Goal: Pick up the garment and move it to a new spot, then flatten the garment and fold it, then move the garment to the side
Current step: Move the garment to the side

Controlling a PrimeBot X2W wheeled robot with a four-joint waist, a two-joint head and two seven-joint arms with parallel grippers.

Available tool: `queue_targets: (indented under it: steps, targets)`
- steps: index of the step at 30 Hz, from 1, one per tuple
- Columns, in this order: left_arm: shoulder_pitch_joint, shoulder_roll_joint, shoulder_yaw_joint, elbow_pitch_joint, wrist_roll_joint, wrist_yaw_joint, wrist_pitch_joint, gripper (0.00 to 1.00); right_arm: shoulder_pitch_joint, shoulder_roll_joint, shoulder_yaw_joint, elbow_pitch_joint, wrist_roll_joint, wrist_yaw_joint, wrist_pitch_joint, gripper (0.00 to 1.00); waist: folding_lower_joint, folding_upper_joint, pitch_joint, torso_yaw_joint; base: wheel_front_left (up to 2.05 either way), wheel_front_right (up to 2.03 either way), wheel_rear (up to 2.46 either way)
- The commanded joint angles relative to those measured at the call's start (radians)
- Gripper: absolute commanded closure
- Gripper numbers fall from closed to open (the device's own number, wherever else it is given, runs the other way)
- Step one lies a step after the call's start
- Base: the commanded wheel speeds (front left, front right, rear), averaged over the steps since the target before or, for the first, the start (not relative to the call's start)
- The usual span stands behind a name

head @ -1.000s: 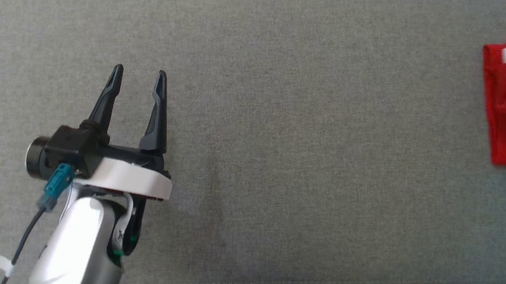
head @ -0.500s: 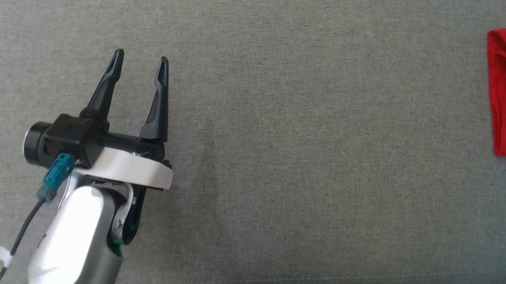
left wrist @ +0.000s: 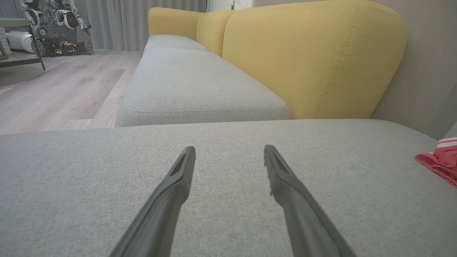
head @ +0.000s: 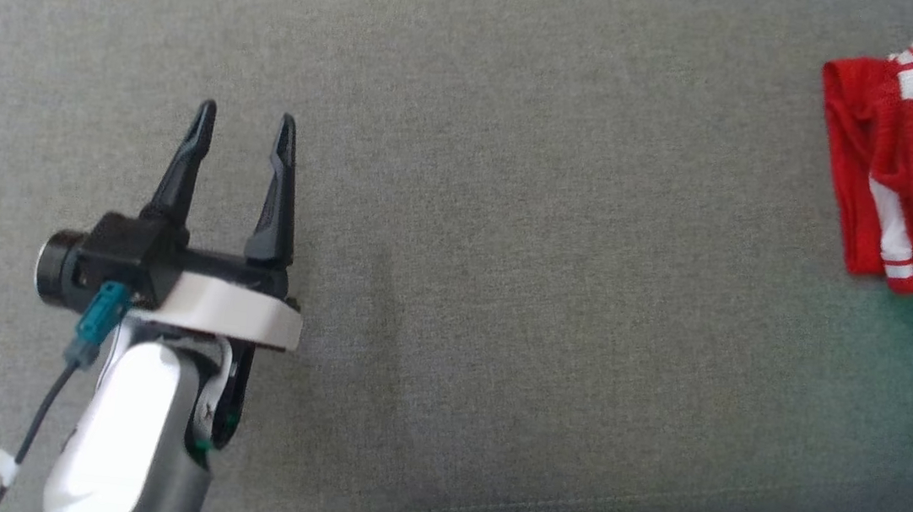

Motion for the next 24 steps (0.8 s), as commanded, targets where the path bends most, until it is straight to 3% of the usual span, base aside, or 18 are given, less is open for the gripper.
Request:
queue_targets:
  steps: [1, 11, 18, 24]
  targets:
    - [0.007, 0.016, 0.029, -0.029, -0.006, 0.001, -0.005, 0.00, 0.038, -0.006, 0.019, -0.054, -0.013, -0.001, -0.008, 0.00, 0.0000, 0.0000, -0.022, 0.002, 0.00, 0.00, 0.00]
    - [0.065, 0.006, 0.035, -0.030, -0.029, 0.018, -0.005, 0.00, 0.206, 0.173, 0.129, -0.377, -0.078, -0.001, 0.029, 0.00, 0.0000, 0.0000, -0.116, 0.088, 0.00, 0.00, 0.00]
    - [0.123, 0.015, 0.057, -0.034, -0.040, 0.031, -0.005, 0.00, 0.270, 0.233, 0.194, -0.445, -0.108, -0.001, 0.044, 0.00, 0.0000, 0.0000, -0.176, 0.147, 0.00, 0.00, 0.00]
    - [0.152, 0.033, 0.061, -0.026, -0.042, 0.027, -0.005, 0.00, 0.319, 0.261, 0.205, -0.468, -0.131, -0.001, 0.059, 0.00, 0.0000, 0.0000, -0.218, 0.153, 0.00, 0.00, 0.00]
